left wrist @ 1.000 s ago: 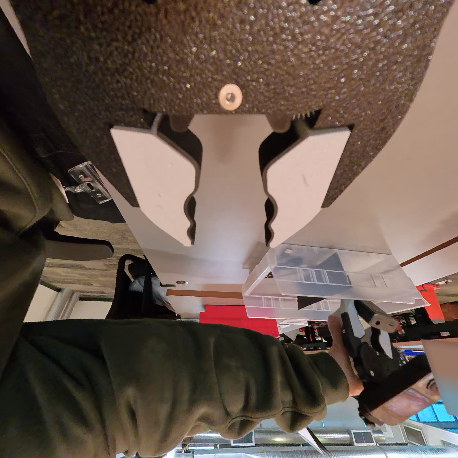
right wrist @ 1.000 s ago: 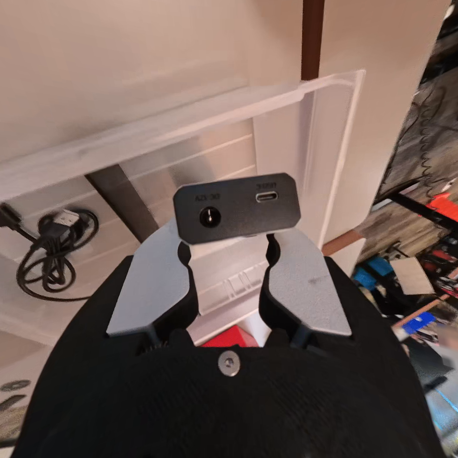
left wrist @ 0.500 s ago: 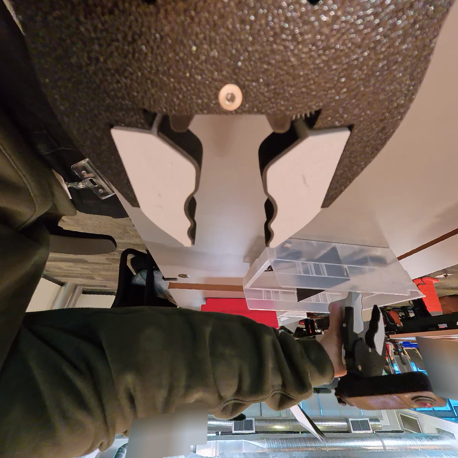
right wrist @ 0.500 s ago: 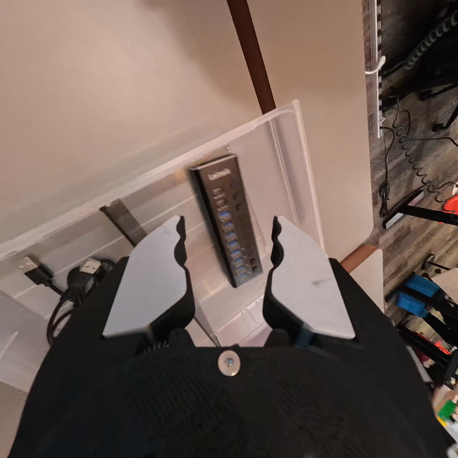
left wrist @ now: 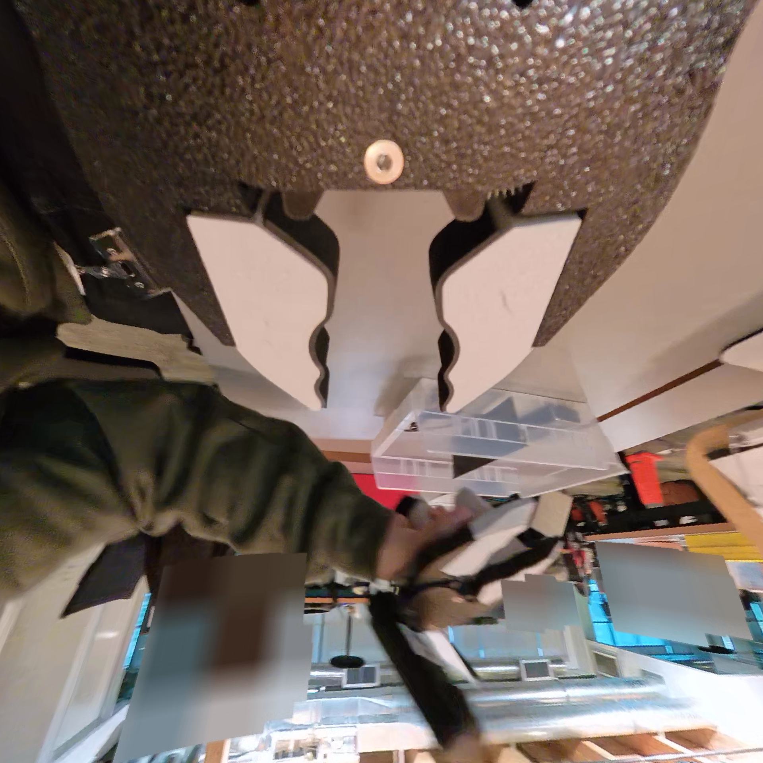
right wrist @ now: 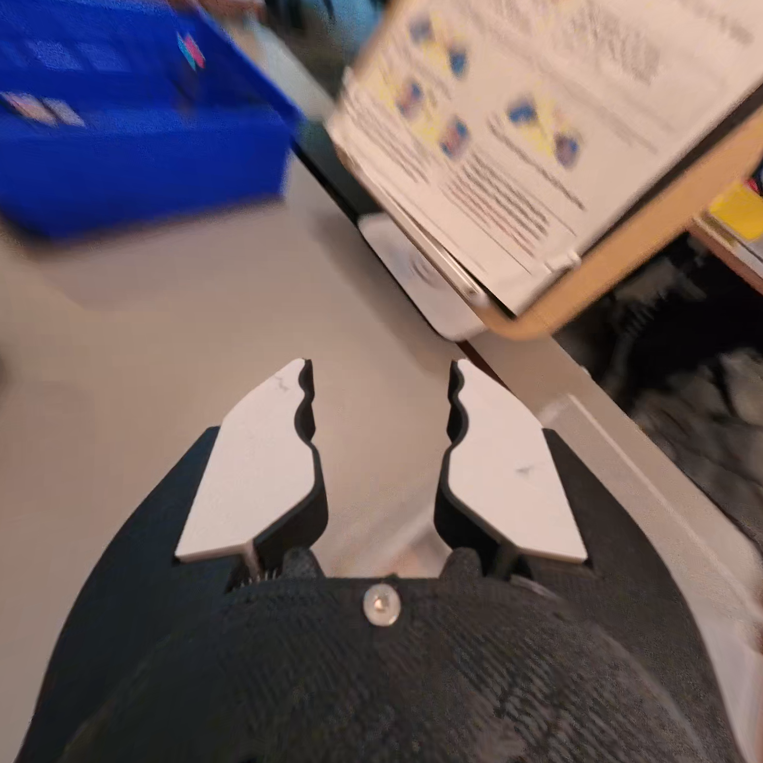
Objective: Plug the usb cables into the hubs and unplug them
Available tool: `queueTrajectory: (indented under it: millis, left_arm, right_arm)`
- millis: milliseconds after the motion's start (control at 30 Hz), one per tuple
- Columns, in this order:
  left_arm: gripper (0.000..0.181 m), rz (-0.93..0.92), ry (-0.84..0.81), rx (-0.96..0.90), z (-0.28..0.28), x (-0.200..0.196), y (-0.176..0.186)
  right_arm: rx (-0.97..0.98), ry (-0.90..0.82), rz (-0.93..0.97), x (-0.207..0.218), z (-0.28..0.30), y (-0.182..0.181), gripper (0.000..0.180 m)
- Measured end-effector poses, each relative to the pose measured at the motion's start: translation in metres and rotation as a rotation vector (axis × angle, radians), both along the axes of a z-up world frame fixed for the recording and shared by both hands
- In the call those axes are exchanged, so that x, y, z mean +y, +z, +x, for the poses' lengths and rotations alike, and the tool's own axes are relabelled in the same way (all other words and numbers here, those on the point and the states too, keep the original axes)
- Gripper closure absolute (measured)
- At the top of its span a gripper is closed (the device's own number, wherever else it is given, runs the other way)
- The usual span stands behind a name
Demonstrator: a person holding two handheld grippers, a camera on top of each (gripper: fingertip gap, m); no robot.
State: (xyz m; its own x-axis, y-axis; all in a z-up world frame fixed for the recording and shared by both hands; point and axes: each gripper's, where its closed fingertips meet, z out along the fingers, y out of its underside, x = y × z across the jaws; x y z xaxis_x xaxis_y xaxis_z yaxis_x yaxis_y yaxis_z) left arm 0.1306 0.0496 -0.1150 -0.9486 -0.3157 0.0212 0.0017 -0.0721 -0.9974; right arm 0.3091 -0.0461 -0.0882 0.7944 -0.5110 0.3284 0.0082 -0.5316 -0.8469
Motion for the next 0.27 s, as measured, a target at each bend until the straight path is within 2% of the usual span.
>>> queueTrajectory:
  millis: [33, 133, 200, 267]
  left_arm:
    - [0.132, 0.021, 0.045, 0.004, 0.004, 0.008, 0.003]
    - [0.134, 0.153, 0.240, 0.014, 0.019, 0.050, 0.011]
    - [0.137, 0.238, 0.453, 0.071, 0.033, 0.099, 0.014]
    - [0.140, 0.282, 0.704, 0.221, 0.049, 0.160, 0.008]
  right_arm:
    - [-0.016, 0.038, 0.097, 0.015, -0.021, 0.001, 0.117]
    - [-0.083, 0.129, 0.244, 0.042, -0.076, -0.011, 0.121]
    - [-0.092, 0.185, 0.242, 0.050, -0.101, -0.028, 0.123]
    - [-0.084, 0.194, 0.200, 0.047, -0.112, -0.047, 0.123]
